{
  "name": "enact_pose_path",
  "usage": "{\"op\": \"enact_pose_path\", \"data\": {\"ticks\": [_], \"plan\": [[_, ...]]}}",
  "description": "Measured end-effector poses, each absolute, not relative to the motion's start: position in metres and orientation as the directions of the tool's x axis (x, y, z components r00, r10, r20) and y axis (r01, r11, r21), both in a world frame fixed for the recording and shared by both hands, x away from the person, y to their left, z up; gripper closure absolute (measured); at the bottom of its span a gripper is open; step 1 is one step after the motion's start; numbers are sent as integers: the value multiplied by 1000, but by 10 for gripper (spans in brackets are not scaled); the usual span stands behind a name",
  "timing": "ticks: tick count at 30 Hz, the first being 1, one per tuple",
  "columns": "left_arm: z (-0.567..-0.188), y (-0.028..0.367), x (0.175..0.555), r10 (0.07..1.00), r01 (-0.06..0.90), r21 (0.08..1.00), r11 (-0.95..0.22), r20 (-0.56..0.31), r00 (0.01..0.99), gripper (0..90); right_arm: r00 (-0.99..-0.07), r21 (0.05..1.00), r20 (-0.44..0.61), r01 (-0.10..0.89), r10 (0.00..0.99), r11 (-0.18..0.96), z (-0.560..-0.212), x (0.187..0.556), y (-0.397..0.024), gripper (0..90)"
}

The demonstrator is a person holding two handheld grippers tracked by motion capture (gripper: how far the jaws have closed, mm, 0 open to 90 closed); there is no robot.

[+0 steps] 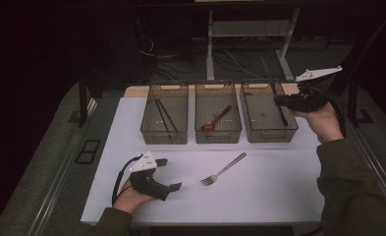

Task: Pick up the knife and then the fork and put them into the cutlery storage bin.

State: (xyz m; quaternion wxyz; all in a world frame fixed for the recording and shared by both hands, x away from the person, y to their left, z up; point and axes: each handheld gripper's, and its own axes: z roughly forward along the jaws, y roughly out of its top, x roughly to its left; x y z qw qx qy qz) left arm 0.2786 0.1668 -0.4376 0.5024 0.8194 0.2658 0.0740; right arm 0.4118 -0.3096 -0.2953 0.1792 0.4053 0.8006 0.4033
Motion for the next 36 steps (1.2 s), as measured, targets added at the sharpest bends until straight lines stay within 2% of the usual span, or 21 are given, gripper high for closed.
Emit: {"op": "enact_pose_path", "data": {"ticks": [12, 26, 36], "plan": [[-437, 167, 278, 506, 359, 865, -350, -148, 850, 0, -529, 752, 47, 577, 848, 318, -323, 451, -320, 790], [-437, 167, 278, 505, 361, 863, -352, -150, 850, 0, -482, 667, 67, 673, 874, 320, -366, 459, -331, 790], [-437, 167, 278, 503, 364, 862, -354, -152, 851, 0, -465, 603, 67, 724, 883, 335, -382, 463, -326, 789]]}}
